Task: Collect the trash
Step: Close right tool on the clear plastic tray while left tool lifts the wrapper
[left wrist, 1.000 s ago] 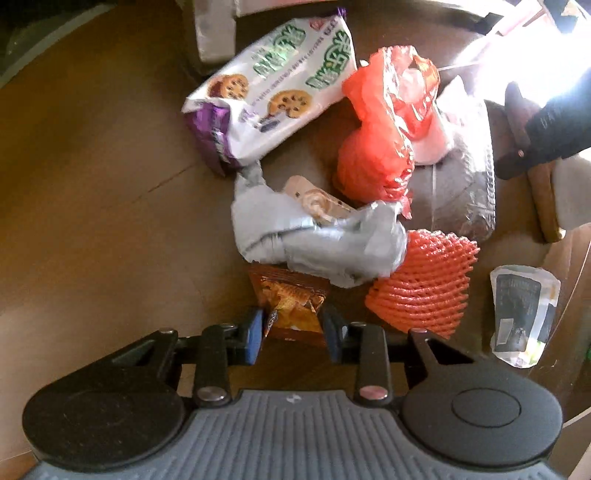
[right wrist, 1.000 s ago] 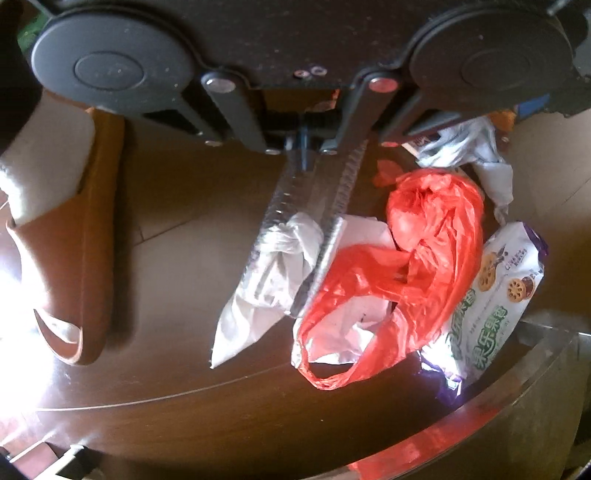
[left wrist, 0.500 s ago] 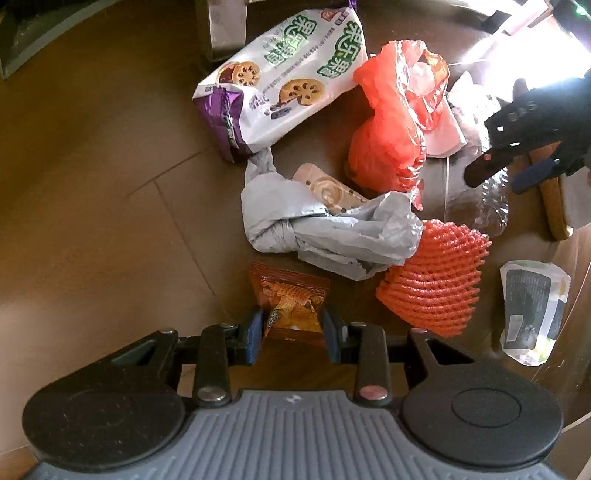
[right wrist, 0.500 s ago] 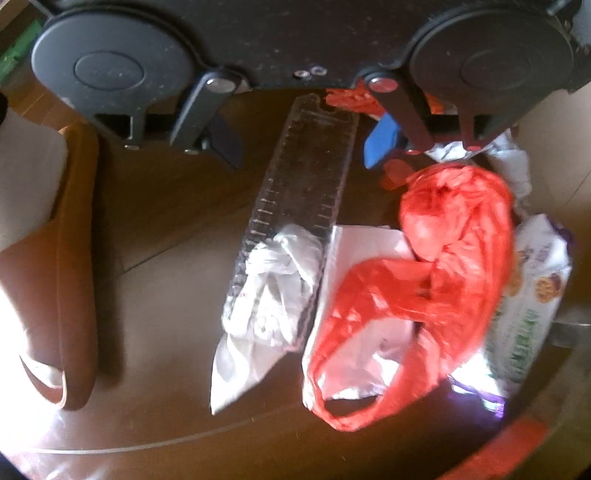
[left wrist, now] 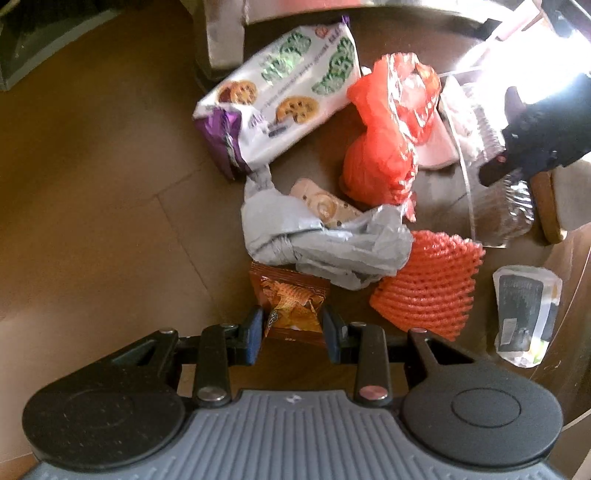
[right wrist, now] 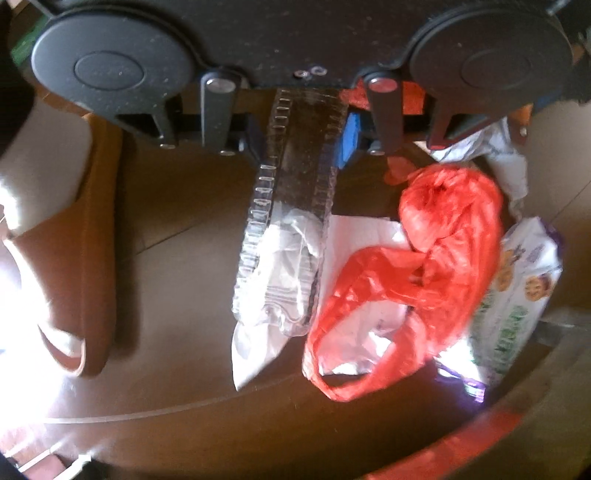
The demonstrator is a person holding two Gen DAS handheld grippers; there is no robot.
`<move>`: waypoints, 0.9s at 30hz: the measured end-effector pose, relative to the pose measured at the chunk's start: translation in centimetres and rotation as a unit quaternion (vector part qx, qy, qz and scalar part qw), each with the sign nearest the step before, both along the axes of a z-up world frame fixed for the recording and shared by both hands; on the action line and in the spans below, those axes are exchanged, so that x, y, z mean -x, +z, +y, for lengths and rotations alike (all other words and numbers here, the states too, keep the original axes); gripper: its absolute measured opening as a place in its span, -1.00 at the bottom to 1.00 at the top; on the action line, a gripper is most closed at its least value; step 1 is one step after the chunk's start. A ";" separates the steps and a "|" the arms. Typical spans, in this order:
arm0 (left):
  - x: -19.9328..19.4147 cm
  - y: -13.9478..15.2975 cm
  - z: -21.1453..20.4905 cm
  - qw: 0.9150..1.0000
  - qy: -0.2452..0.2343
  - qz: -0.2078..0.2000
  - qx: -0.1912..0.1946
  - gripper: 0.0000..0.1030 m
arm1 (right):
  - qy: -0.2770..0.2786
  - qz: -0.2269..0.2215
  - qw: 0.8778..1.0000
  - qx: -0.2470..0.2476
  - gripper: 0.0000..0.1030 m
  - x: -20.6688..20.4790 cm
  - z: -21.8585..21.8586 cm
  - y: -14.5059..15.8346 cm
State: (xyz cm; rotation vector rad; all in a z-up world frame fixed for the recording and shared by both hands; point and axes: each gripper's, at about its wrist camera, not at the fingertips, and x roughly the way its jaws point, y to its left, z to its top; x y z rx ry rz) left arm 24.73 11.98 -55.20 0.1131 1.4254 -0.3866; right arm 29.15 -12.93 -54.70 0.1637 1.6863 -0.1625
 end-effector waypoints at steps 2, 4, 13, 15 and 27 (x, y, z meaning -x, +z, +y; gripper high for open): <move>-0.3 0.8 0.5 1.000 0.006 -0.005 0.002 -0.36 | 0.010 -0.008 1.000 -0.005 -0.22 -0.1 0.0 1.6; -0.5 1.9 1.0 1.000 0.014 -0.016 0.004 -0.36 | 0.014 -0.014 1.000 -0.008 -0.22 -0.2 -0.1 3.2; -1.1 9.5 3.6 0.996 0.020 -0.088 -0.012 -0.36 | 0.078 -0.074 0.994 -0.029 -0.22 0.4 0.2 12.5; -1.2 11.7 4.6 0.993 0.029 -0.109 -0.019 -0.37 | 0.100 -0.091 0.990 -0.028 -0.22 0.8 0.6 15.1; 0.0 27.0 8.8 0.954 0.097 -0.273 -0.073 -0.36 | 0.137 -0.227 0.963 -0.046 -0.22 4.3 1.3 30.3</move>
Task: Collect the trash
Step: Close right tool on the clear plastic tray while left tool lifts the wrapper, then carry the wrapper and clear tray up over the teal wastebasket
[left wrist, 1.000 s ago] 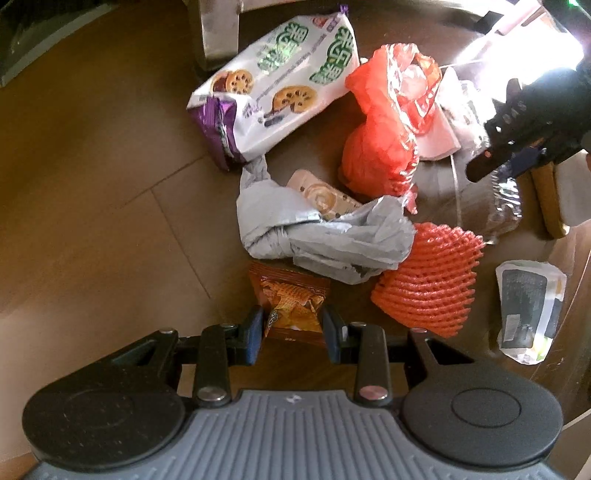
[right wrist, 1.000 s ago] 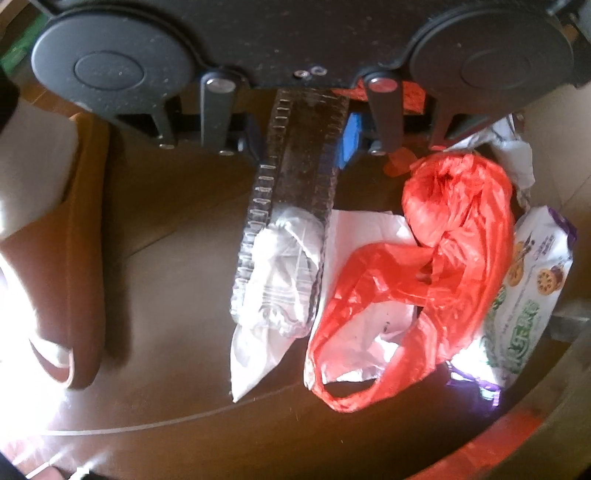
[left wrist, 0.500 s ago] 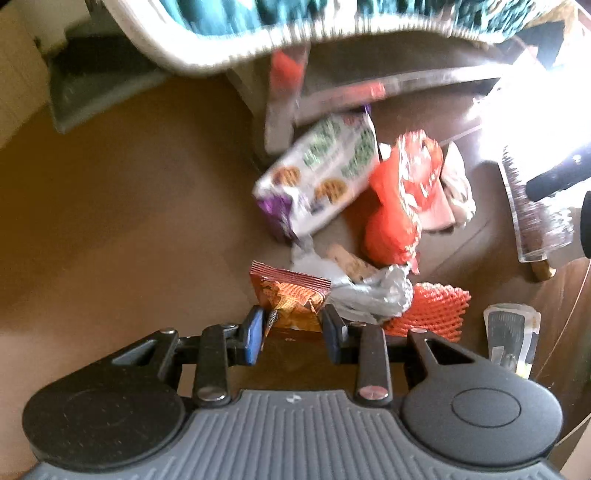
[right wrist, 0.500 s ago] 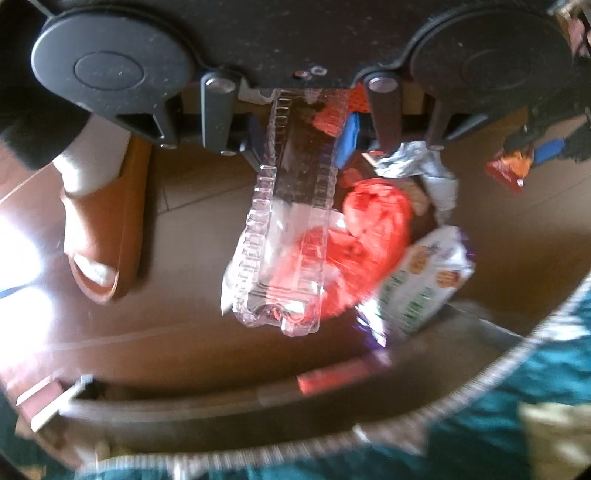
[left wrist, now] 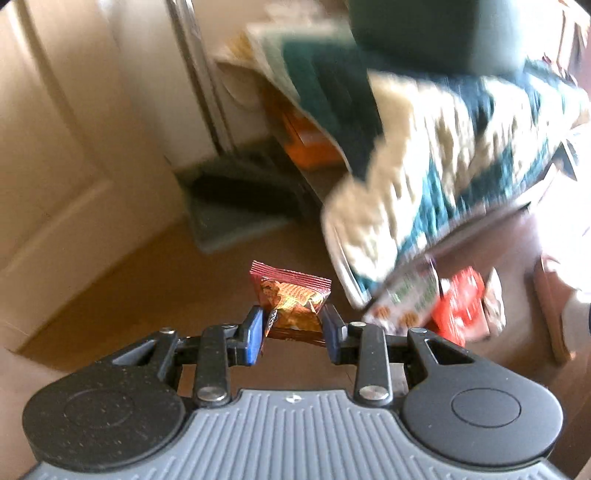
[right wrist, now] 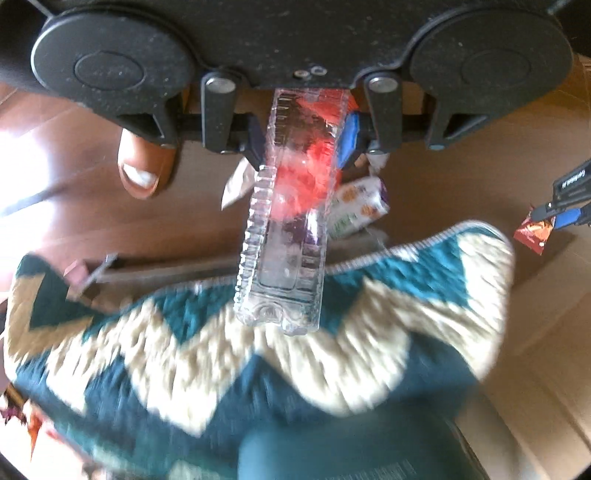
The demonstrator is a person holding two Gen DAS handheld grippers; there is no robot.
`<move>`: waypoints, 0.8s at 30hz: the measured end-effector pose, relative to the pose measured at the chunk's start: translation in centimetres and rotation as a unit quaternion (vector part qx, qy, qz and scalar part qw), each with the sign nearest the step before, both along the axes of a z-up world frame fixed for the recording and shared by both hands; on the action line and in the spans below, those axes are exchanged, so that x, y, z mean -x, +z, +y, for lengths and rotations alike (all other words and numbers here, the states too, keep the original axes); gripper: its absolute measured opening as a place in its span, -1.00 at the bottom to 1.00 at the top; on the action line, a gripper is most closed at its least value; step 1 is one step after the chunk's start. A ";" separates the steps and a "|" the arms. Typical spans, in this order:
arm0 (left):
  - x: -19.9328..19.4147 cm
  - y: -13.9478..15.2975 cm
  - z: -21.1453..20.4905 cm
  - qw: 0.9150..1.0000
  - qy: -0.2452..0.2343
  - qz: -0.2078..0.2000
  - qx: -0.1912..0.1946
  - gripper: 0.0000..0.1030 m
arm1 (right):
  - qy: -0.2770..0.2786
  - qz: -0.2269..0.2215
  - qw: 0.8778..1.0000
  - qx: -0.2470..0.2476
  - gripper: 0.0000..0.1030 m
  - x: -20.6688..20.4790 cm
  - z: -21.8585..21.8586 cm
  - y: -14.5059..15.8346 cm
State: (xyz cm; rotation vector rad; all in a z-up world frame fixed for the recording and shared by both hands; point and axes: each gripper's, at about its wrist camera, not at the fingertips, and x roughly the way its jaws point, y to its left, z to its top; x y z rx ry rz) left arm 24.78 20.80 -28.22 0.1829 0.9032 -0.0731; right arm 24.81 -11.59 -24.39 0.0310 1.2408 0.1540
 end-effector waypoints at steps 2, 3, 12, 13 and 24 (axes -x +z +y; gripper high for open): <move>0.6 2.7 0.1 0.999 0.013 -0.027 -0.011 -0.36 | 0.007 -0.022 1.000 -0.010 -0.22 0.8 0.2 2.5; 0.9 4.1 0.1 0.999 0.022 -0.039 -0.020 -0.36 | 0.012 -0.034 0.999 -0.015 -0.22 1.2 0.3 3.8; 3.7 15.8 -0.1 0.989 0.069 -0.133 -0.007 -0.36 | 0.067 -0.163 0.984 -0.041 -0.22 3.9 0.1 15.5; 3.9 17.5 -0.3 0.987 0.070 -0.146 -0.003 -0.36 | 0.076 -0.176 0.980 -0.050 -0.22 3.8 0.1 16.9; 2.8 31.2 -6.2 0.970 0.017 -0.244 0.009 -0.36 | 0.109 -0.346 0.930 -0.054 -0.22 0.4 -0.7 31.9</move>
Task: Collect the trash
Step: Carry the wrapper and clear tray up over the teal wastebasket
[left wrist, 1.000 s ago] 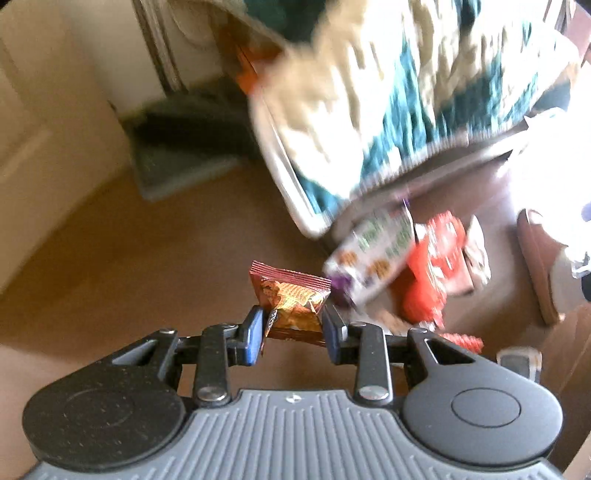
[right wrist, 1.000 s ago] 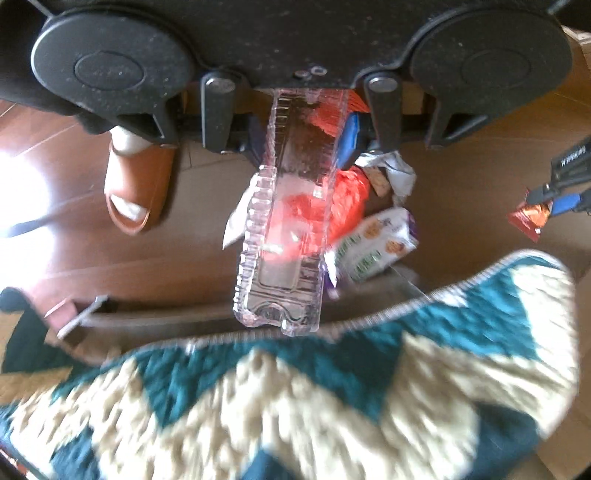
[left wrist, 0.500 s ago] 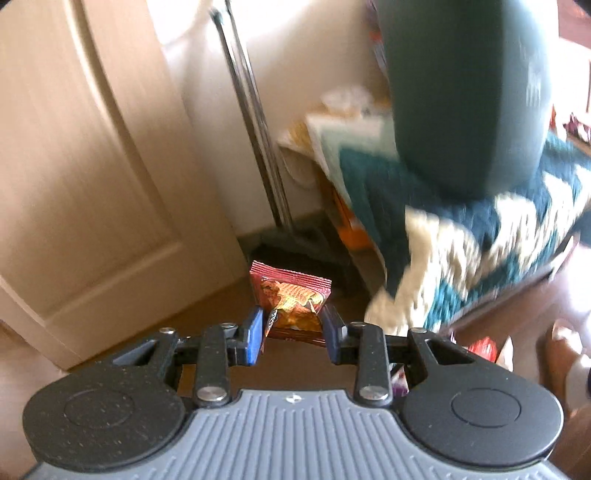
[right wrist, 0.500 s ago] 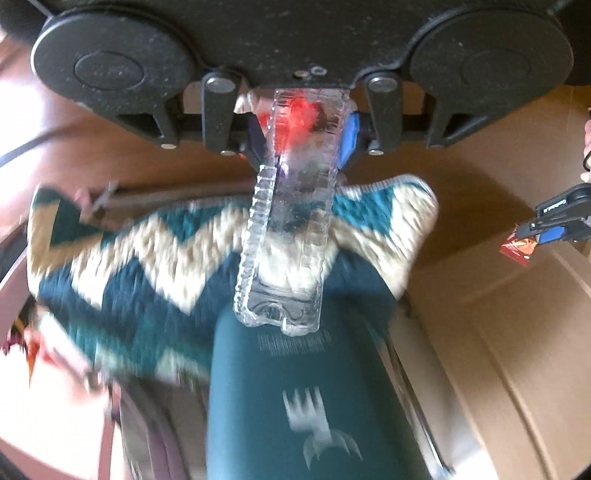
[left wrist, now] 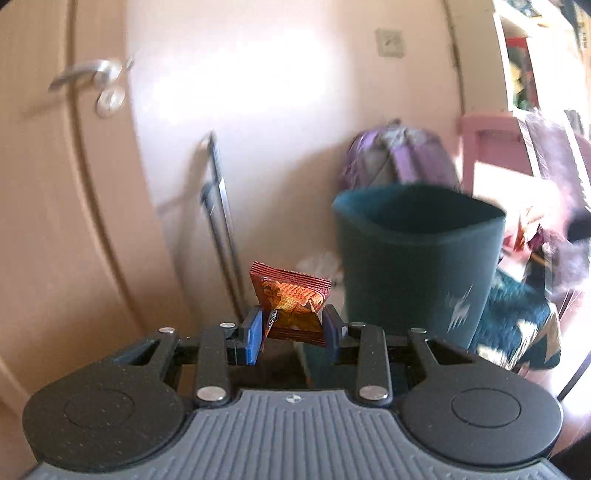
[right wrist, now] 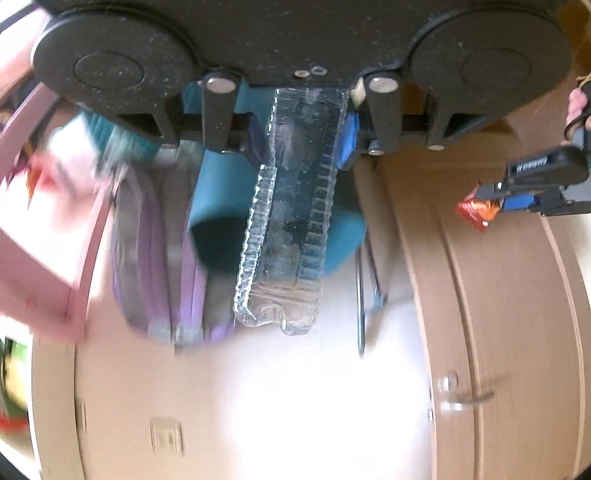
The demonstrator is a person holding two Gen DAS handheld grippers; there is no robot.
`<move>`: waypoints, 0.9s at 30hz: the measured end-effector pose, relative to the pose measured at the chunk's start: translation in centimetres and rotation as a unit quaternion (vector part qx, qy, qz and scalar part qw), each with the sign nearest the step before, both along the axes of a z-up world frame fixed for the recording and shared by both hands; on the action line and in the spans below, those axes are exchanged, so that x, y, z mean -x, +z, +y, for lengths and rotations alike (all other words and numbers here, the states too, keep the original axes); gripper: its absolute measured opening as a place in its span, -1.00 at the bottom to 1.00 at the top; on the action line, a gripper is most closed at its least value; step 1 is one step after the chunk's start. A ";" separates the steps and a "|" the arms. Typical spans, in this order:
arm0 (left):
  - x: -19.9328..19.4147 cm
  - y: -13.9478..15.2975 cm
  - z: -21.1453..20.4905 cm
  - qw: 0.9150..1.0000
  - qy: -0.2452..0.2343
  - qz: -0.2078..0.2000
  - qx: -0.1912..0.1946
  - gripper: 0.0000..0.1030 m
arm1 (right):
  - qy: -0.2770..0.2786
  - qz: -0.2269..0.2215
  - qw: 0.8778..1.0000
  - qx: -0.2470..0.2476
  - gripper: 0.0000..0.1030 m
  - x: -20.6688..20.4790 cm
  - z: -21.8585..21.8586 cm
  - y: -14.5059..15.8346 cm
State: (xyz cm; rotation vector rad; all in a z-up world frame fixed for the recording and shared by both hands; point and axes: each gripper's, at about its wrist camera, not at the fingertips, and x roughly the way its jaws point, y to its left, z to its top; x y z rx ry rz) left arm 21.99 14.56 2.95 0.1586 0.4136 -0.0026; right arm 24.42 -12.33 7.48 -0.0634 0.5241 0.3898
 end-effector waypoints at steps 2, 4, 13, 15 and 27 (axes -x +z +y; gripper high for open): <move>-0.9 1.8 -1.4 1.000 -0.011 -0.012 -0.006 -0.36 | -0.003 -0.017 1.000 0.001 -0.22 -1.4 0.1 1.3; -1.6 3.5 -2.6 0.999 -0.022 -0.021 -0.009 -0.36 | -0.008 -0.036 0.999 0.011 -0.22 -2.8 0.4 2.4; -8.5 6.4 -7.3 0.997 -0.064 0.012 0.052 -0.36 | -0.009 -0.076 0.996 0.041 -0.22 -8.1 1.4 3.6; -10.3 6.2 -8.0 0.996 -0.063 0.024 0.064 -0.36 | -0.007 -0.071 0.996 0.050 -0.22 -9.5 1.6 2.8; -18.4 1.2 -10.9 0.985 -0.052 0.139 0.091 -0.34 | -0.001 0.020 0.996 0.082 -0.20 -16.1 1.7 -3.1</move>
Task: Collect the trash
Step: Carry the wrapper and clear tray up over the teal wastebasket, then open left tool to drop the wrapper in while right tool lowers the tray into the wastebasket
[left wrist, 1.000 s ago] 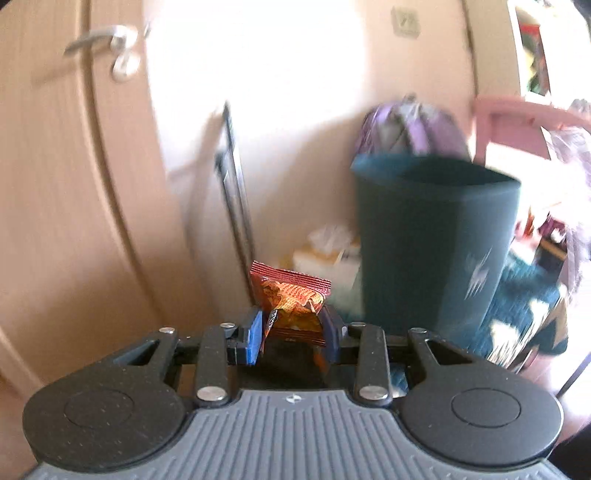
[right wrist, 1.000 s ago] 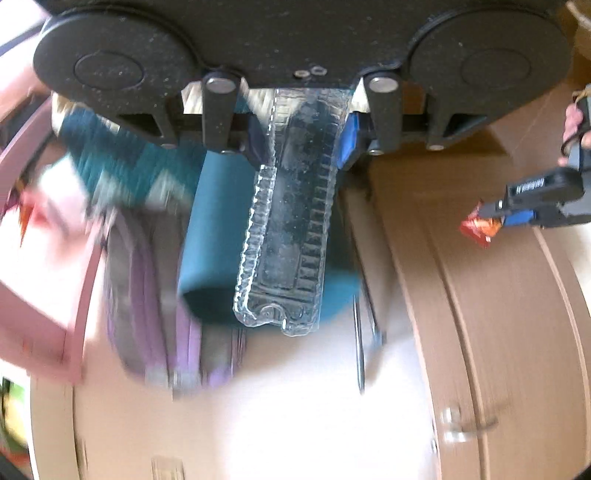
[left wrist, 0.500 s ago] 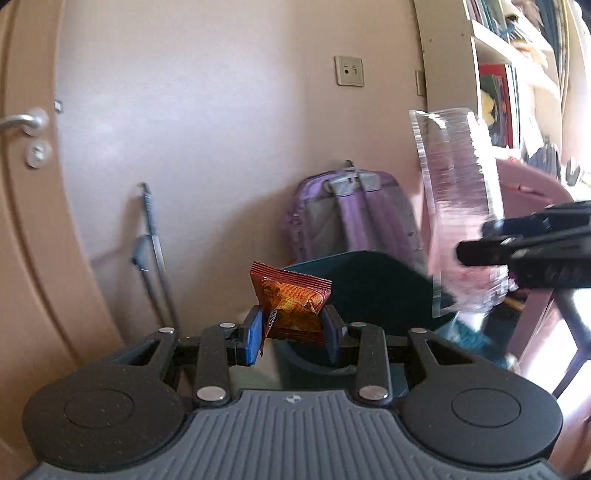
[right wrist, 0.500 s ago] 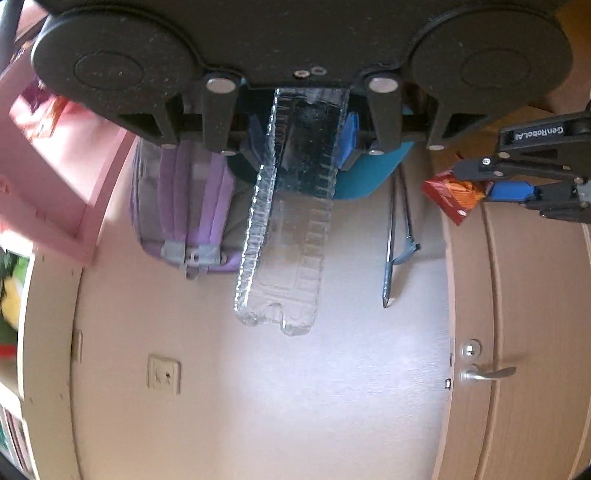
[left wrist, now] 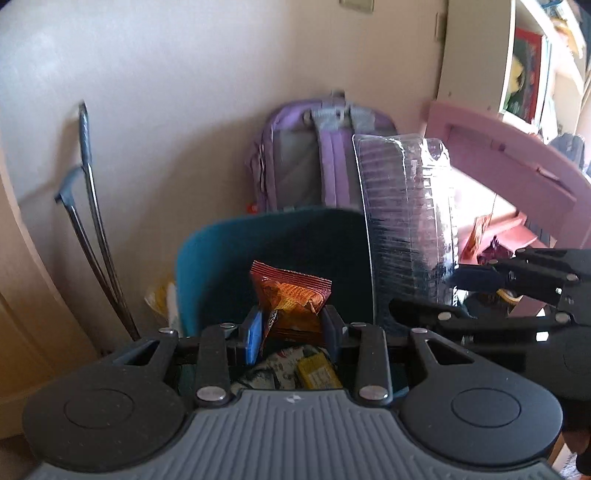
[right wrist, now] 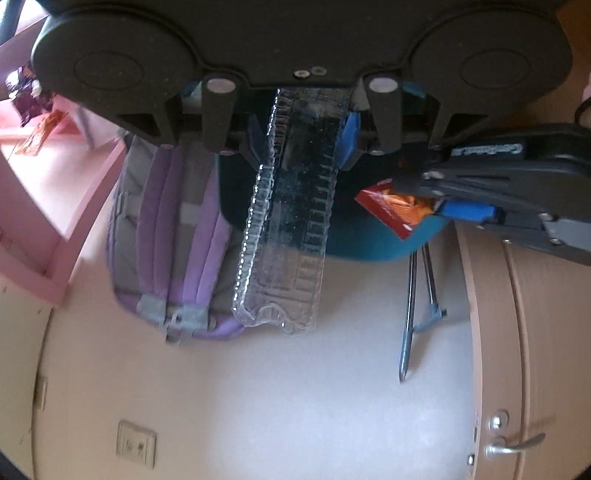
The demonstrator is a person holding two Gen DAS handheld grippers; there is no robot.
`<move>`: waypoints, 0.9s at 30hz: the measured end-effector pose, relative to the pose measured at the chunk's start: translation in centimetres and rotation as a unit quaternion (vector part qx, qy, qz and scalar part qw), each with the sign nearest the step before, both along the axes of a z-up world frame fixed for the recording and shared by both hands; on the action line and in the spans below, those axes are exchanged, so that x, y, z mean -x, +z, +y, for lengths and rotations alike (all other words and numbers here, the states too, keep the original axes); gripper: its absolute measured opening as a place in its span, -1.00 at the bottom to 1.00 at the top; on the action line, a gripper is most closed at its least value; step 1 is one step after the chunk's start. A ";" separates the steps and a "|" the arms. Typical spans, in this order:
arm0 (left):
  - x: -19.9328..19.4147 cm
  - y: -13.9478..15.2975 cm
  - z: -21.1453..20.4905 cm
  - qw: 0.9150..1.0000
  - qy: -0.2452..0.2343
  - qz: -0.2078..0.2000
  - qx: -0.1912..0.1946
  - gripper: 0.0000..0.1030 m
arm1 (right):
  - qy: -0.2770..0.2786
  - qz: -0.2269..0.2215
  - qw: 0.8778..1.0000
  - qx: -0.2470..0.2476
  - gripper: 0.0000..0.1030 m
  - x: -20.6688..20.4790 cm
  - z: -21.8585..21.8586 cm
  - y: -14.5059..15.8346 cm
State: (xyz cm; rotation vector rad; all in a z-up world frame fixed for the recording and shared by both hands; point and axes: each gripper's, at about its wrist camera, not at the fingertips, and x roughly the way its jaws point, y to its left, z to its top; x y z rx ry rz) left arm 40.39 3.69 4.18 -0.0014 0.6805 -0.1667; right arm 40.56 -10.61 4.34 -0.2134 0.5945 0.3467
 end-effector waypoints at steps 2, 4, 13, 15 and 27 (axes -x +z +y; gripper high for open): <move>-1.0 -0.7 -0.1 1.000 0.006 0.016 -0.004 -0.34 | -0.005 0.011 1.000 0.000 -0.18 -0.6 0.0 -0.5; -1.7 -1.4 -0.2 0.999 0.009 0.032 -0.005 -0.33 | -0.004 0.028 1.000 -0.004 -0.18 -1.1 -0.1 -1.0; -3.6 -3.0 -0.1 0.997 0.023 0.076 -0.015 -0.09 | -0.008 0.046 0.999 0.017 -0.13 -1.7 0.3 -2.6; -3.8 -3.1 0.0 0.997 0.032 0.074 -0.019 0.25 | -0.011 0.045 0.999 0.012 -0.11 -1.7 0.0 -2.5; -1.1 -0.5 0.2 0.999 0.026 0.041 -0.011 0.45 | -0.010 0.021 1.000 -0.012 0.25 0.6 -1.1 0.2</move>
